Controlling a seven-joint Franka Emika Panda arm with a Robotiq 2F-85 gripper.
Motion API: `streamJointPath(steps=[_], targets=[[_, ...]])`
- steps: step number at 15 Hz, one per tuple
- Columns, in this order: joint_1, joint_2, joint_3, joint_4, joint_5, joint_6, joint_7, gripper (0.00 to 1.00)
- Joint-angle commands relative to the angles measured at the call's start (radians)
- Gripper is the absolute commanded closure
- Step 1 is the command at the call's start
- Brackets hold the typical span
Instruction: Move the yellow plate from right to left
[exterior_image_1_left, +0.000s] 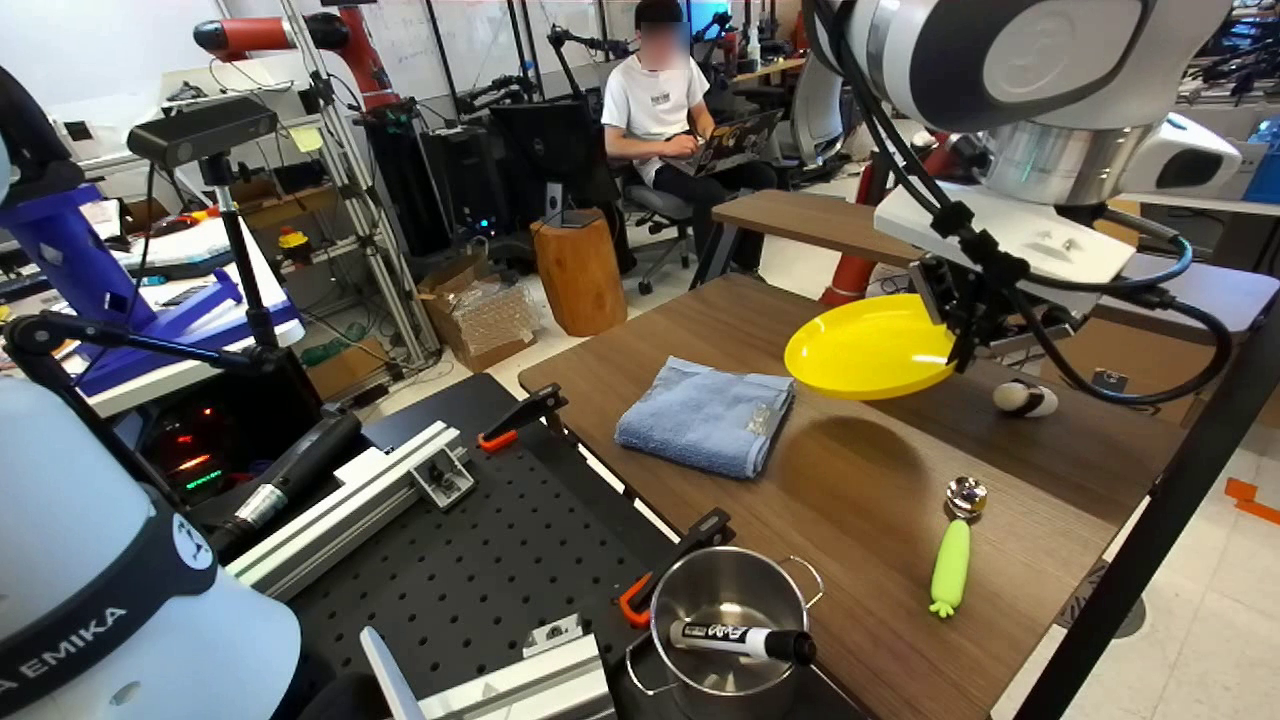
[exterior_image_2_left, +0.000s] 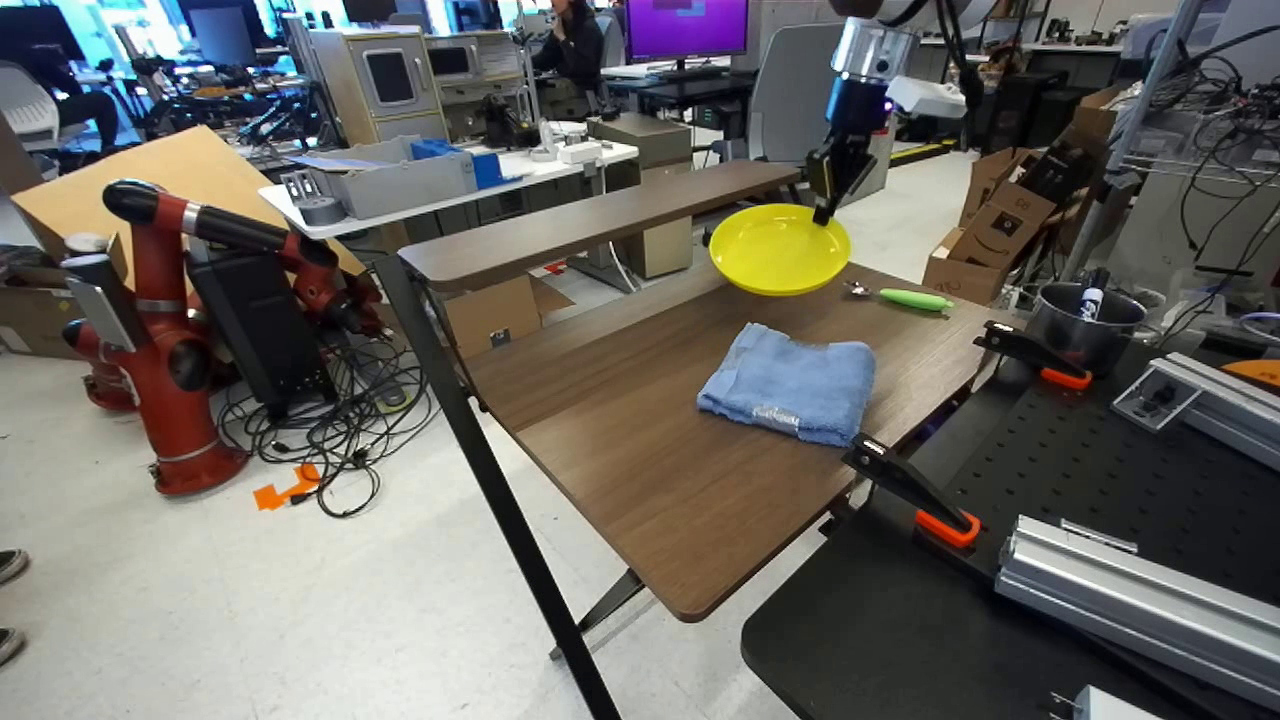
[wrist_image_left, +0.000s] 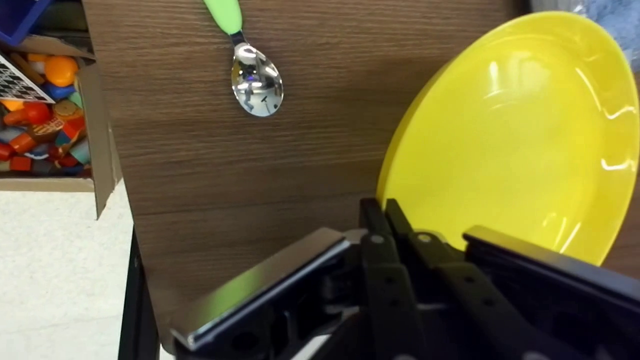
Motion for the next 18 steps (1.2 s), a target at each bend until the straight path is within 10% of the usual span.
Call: streamJointPath(steps=[1, 18], targets=[[-0.050, -0.119, 0.063, -0.129, 0.102, 0.037, -0.126, 0.99], [0.254, -0.144, 0.086, -0.196, 0.114, 0.045, -0.066, 0.99]])
